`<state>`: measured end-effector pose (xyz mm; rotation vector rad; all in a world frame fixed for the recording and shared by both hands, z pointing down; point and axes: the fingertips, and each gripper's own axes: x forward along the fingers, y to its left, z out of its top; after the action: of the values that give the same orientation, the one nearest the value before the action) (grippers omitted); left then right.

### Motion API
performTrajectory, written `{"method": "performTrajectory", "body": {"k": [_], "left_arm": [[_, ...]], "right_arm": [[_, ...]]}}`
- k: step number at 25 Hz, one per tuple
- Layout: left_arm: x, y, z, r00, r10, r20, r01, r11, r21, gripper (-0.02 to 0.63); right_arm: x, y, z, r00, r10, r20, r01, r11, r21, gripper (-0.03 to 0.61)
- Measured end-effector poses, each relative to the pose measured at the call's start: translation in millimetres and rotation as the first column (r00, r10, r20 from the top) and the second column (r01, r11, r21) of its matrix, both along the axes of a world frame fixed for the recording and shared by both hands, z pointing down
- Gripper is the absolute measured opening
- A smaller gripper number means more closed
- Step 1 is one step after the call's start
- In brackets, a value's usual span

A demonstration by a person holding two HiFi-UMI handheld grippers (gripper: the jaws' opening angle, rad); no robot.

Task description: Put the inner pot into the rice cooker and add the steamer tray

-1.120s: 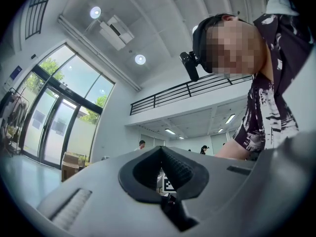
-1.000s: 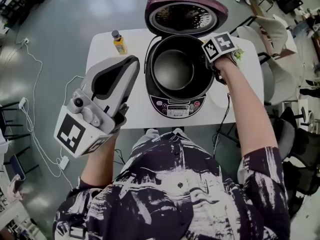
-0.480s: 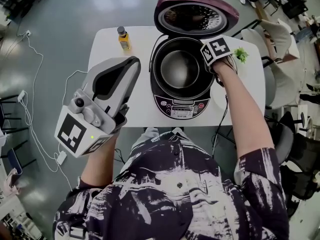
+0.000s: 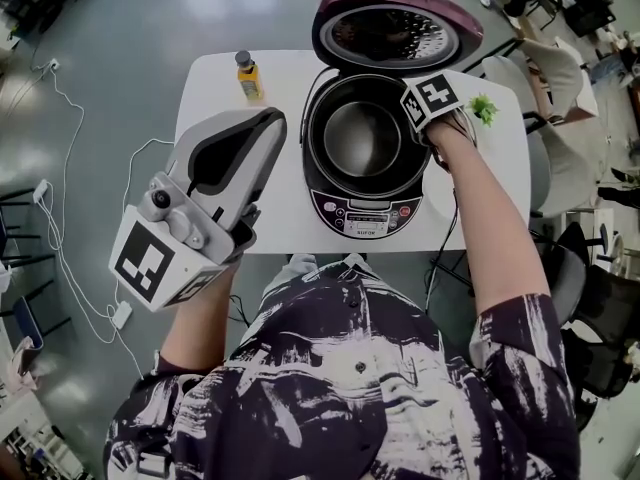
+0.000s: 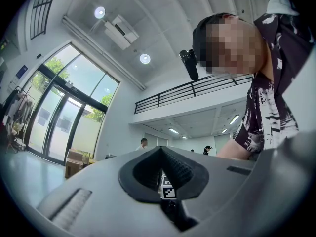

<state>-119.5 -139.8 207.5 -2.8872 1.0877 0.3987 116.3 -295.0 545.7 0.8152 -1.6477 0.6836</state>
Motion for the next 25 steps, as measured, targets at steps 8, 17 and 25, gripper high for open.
{"method": "performTrajectory", "body": {"k": [8, 17, 25], "left_arm": [[-5.7, 2.8, -2.9, 1.000, -0.004, 0.001, 0.004, 1.000, 0.003, 0.005], [-9.3, 4.2, -0.7, 1.000, -0.013, -0.004, 0.013, 1.000, 0.005, 0.005], [-11.2, 4.9, -4.0, 1.000, -0.016, -0.007, 0.016, 1.000, 0.007, 0.005]], "right_arm": [[-2.7, 2.0, -2.7, 0.992, 0.072, 0.102, -0.069, 0.997, -0.030, 0.008], [-2.4, 2.5, -2.0, 0.990, 0.075, 0.119, -0.070, 0.997, -0.044, 0.011], [3.9, 10.7, -4.3, 0.980, 0.121, 0.157, -0.104, 0.988, -0.115, 0.029]]}}
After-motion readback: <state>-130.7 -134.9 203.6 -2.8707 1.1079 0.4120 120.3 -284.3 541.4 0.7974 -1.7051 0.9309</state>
